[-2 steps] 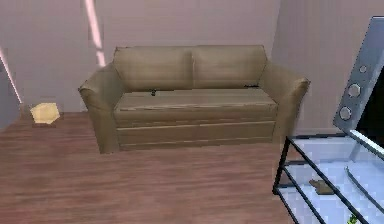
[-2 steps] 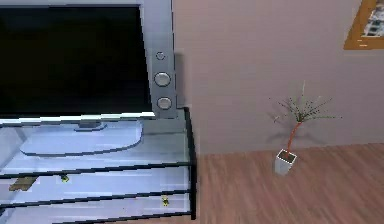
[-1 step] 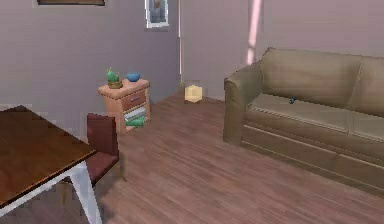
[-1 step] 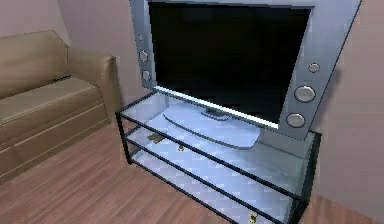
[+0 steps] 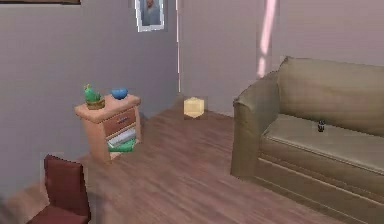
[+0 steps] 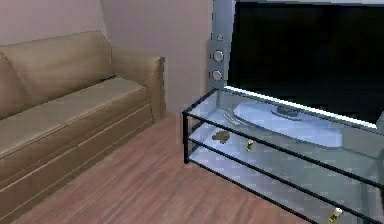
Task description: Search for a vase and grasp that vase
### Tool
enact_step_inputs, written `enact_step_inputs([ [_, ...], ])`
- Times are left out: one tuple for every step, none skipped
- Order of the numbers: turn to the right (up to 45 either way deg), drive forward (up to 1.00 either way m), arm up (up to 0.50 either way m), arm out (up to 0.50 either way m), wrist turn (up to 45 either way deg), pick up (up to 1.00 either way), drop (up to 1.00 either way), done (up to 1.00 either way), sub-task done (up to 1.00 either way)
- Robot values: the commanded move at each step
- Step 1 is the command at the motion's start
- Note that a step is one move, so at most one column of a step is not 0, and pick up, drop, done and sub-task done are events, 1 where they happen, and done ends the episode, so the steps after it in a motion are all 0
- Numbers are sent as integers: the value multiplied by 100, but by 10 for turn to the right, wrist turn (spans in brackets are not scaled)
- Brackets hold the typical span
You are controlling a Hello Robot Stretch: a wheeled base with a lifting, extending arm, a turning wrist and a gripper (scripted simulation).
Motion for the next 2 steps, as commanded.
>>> enact_step_inputs([
  [-450, 0, 0, 0, 0, 0, 0, 0, 0],
  [-450, 0, 0, 0, 0, 0, 0, 0, 0],
])
